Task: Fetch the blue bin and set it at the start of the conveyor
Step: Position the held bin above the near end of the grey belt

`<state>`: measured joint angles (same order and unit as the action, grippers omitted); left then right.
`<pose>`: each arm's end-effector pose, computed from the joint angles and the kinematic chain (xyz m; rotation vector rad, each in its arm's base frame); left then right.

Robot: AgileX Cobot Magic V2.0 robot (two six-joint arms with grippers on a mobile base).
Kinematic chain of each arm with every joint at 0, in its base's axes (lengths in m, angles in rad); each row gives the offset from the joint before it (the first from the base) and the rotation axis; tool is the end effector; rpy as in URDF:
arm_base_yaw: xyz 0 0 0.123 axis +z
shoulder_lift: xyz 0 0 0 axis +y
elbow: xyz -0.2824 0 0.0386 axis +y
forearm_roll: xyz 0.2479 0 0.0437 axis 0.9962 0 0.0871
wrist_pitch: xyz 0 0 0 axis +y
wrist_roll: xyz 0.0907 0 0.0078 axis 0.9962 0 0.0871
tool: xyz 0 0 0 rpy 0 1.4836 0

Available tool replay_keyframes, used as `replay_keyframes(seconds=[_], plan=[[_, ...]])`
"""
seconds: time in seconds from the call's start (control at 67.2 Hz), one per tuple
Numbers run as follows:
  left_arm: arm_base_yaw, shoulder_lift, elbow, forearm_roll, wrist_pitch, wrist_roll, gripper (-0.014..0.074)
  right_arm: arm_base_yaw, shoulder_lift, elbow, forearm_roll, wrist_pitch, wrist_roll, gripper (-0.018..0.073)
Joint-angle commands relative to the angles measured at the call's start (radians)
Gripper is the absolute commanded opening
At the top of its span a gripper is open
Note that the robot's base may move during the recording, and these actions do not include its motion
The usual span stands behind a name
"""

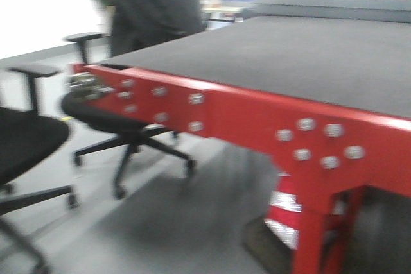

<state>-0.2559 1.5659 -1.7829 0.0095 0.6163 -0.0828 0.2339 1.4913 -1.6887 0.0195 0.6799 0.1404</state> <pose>0.3450 -0.0897 0.4736 0.1668 1.8815 -0.2214 0.3252 0.0786 0.4639 -0.0854 1.9737 0.2666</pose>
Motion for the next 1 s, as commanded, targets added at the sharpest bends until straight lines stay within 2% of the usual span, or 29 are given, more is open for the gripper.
replay_keyframes(seconds=[0.0,0.982], plan=[[0.002,-0.014,-0.013,-0.023,-0.032,-0.008,-0.0111,-0.002,-0.014,-0.006,0.005,-0.089,-0.028,-0.0151],[0.002,-0.014,-0.013,-0.023,-0.032,-0.008,-0.0111,-0.002,-0.014,-0.006,0.005,-0.089,-0.028,-0.0151]])
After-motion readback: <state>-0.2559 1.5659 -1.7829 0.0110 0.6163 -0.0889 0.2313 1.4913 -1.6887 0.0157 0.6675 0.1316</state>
